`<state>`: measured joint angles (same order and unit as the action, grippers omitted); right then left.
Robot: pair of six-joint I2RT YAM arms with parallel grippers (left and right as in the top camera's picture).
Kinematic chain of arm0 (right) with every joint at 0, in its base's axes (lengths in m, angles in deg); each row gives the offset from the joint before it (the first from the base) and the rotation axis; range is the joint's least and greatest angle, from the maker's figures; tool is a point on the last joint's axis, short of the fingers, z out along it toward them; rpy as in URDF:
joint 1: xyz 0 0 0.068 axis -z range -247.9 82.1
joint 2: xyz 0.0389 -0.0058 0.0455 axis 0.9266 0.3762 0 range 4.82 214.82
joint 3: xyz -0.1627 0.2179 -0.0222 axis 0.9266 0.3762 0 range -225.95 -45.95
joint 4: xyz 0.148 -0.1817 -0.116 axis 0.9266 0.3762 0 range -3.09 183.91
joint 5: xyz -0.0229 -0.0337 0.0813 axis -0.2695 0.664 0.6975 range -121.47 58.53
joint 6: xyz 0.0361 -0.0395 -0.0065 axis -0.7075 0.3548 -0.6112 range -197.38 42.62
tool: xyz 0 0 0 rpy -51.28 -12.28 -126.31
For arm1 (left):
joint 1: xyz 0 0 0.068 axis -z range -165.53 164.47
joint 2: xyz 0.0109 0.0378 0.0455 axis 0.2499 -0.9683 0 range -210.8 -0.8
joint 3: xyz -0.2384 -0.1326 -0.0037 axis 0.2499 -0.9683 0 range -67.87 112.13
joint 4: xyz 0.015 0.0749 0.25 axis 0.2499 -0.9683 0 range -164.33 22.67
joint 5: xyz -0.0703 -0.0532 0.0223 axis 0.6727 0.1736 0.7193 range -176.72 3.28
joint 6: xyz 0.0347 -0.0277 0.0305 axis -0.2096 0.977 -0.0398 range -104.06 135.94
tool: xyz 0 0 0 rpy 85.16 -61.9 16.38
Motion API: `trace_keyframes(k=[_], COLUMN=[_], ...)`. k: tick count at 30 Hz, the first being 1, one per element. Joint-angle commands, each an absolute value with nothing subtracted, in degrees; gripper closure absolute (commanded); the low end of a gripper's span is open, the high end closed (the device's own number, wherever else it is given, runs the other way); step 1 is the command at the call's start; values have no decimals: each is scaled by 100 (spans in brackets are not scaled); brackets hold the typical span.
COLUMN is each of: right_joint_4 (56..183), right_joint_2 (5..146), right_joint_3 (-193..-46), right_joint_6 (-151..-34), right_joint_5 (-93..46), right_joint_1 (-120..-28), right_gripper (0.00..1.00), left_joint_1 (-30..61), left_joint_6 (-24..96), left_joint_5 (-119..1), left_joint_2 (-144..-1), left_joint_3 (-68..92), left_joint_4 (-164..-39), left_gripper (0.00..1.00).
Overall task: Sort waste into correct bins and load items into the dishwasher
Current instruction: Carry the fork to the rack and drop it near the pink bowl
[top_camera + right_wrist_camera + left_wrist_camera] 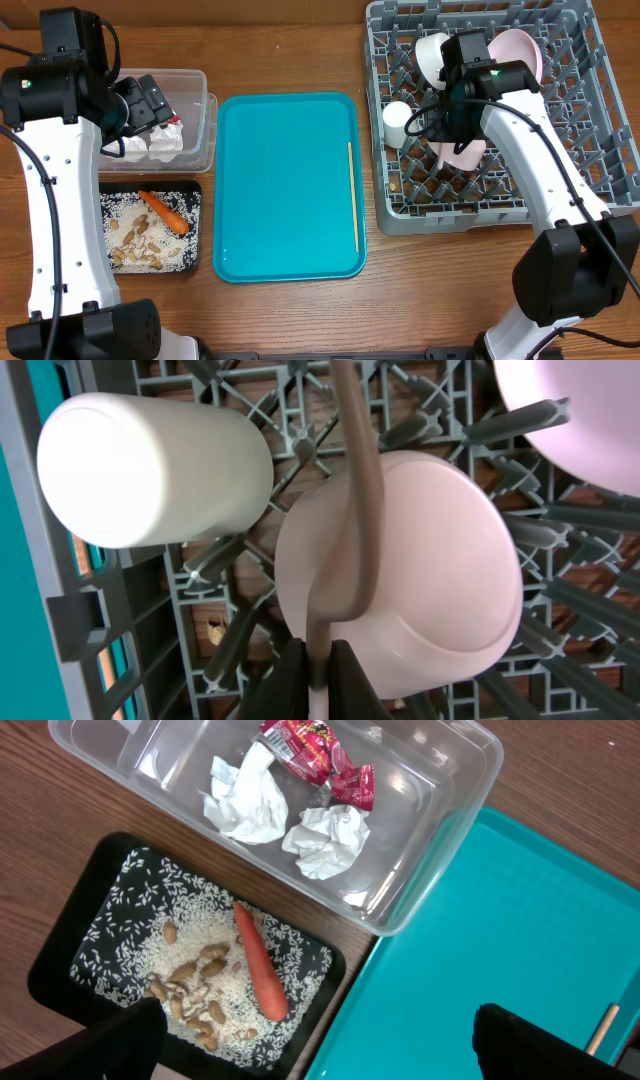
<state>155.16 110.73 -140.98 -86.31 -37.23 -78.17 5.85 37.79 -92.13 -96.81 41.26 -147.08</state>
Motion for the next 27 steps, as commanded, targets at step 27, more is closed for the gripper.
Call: trace_keyframes(k=[27], right_joint_4=[15485], right_joint_2=[11027], right_joint_3=[-13997], right_joint_6=[-8417], right_joint_5=[-3542], right_joint_1=[-8044], right_gripper=[72], left_joint_1=[602], left_joint_6=[3674], left_joint_5=[-9248], left_joint_2=[-9626], left_joint_3=[4211], left_joint_4=[-14716], left_gripper=[0])
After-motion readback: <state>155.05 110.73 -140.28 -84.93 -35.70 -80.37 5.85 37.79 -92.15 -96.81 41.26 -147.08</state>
